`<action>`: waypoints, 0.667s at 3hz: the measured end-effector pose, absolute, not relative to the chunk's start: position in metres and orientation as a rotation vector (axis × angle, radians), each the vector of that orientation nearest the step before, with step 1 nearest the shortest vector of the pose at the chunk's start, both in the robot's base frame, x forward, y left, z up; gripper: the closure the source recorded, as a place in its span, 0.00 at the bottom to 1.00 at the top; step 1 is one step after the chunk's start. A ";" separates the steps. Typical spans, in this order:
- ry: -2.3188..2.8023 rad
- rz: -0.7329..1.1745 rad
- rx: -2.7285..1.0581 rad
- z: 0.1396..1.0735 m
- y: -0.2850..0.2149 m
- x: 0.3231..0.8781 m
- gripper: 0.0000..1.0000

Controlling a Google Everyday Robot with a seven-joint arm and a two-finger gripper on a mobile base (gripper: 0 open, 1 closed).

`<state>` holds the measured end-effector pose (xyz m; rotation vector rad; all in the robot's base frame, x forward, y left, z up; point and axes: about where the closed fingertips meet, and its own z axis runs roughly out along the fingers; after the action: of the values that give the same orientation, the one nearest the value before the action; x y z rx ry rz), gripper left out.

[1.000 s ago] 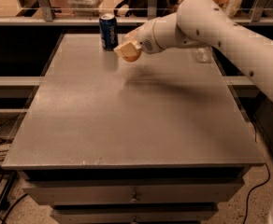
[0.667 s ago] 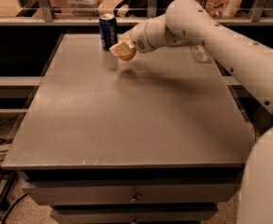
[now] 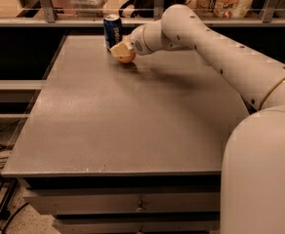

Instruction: Move orange near pepsi can

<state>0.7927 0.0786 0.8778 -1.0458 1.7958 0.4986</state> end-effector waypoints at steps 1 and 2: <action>1.794 0.537 -0.993 0.878 0.086 0.797 0.59; 1.794 0.555 -0.967 0.879 0.091 0.796 0.35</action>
Offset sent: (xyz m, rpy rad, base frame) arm 0.0021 0.0119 0.0063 0.1005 0.0229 -0.0487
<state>0.7957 0.0909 0.8792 -0.9667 1.7945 0.5548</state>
